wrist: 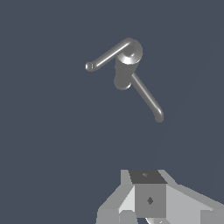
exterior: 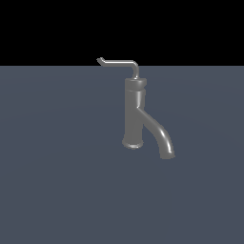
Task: Turn on the faucet by rotating a designated handle.
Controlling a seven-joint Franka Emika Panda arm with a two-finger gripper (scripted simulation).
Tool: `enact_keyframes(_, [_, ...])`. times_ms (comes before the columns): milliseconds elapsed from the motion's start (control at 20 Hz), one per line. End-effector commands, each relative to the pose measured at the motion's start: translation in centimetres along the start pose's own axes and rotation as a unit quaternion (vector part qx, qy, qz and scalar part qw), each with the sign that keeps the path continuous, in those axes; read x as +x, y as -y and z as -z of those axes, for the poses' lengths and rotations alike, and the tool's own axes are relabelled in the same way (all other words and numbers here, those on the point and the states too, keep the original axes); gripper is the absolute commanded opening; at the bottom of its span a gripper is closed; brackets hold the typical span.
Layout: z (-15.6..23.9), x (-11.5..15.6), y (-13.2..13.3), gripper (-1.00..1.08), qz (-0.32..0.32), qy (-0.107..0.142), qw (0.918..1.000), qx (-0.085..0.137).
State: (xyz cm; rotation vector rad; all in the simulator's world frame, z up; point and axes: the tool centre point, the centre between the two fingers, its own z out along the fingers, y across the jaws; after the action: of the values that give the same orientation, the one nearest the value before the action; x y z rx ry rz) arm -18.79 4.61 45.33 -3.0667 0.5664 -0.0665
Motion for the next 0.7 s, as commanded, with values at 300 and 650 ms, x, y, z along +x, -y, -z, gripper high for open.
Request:
enact_keyframes(300, [-3.3, 2.8, 3.1, -1.00, -0.096, 0.003, 0.9954, -0.003])
enact_keyframes(650, [-6.0, 5.6, 5.2, -1.00, -0.174, 0.005, 0.9847, -0.006])
